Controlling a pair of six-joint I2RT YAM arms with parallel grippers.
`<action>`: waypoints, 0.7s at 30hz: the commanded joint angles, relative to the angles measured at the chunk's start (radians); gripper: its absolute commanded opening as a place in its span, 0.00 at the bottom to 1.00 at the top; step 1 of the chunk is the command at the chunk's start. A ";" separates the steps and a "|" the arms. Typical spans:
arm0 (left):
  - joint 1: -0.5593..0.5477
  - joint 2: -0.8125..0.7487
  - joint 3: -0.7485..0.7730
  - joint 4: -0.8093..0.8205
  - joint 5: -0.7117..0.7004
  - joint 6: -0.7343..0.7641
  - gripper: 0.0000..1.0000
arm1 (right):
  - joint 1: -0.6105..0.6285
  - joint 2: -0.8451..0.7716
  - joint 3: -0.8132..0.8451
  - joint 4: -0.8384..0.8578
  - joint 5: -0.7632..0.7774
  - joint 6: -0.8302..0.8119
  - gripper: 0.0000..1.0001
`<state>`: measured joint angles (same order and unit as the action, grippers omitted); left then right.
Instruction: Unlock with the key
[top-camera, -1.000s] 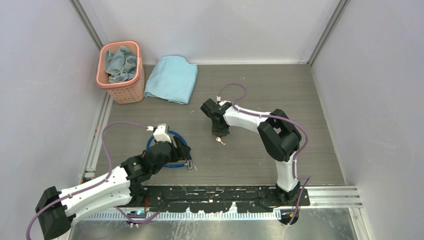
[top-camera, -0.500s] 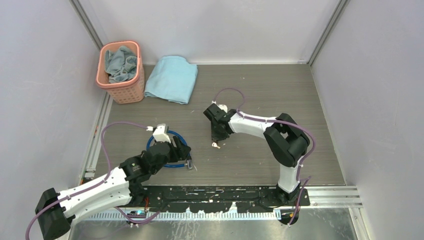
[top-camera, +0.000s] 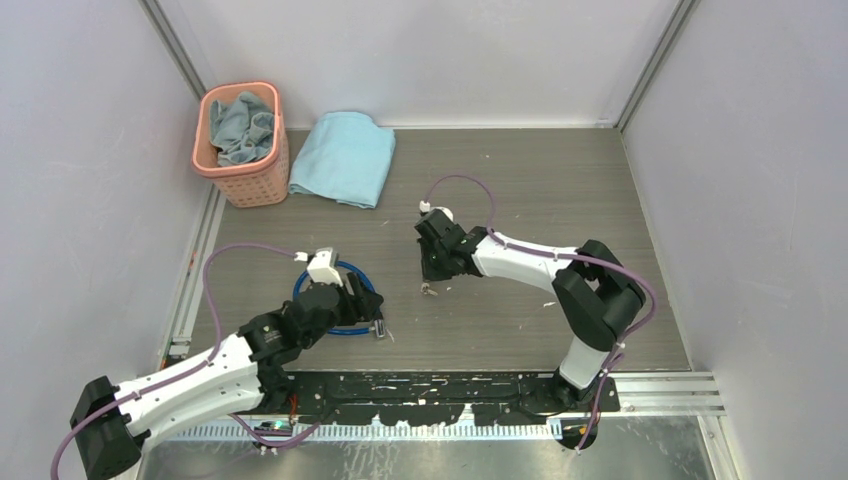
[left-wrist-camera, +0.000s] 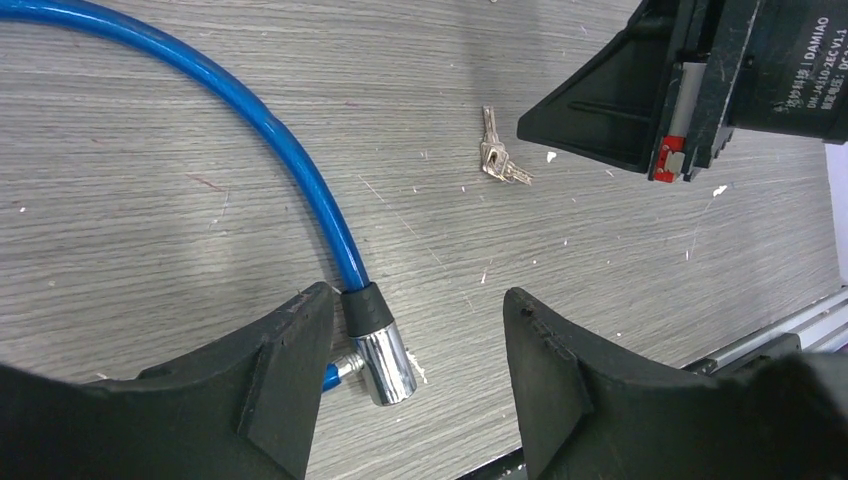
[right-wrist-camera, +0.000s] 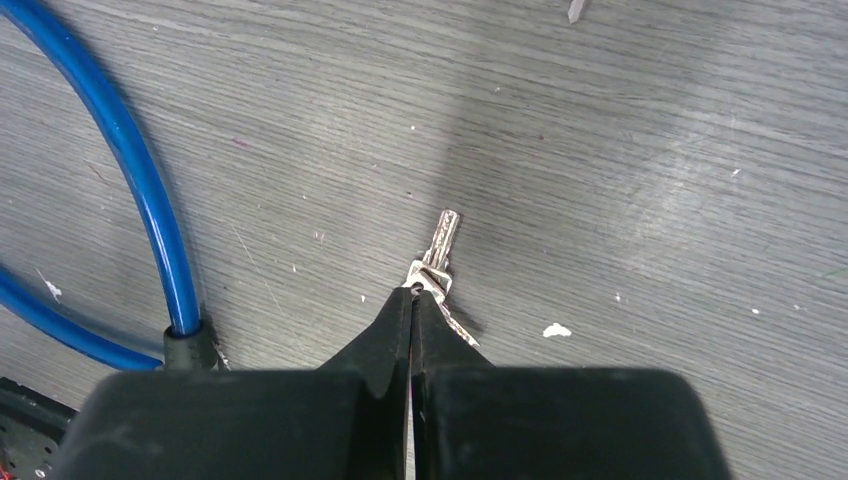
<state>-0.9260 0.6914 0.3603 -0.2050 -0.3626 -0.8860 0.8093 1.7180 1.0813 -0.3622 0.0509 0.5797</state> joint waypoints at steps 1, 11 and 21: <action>0.006 0.023 0.068 0.008 0.005 0.027 0.64 | 0.008 -0.093 -0.019 0.041 0.020 -0.012 0.01; 0.019 0.100 0.139 -0.045 0.013 0.066 0.63 | 0.101 -0.022 0.051 -0.142 0.122 -0.071 0.63; 0.027 0.030 0.120 -0.093 0.022 0.061 0.63 | 0.108 0.051 0.040 -0.054 0.063 -0.273 0.74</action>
<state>-0.9058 0.7475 0.4599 -0.2901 -0.3466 -0.8326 0.9207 1.7287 1.0958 -0.4618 0.1207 0.4099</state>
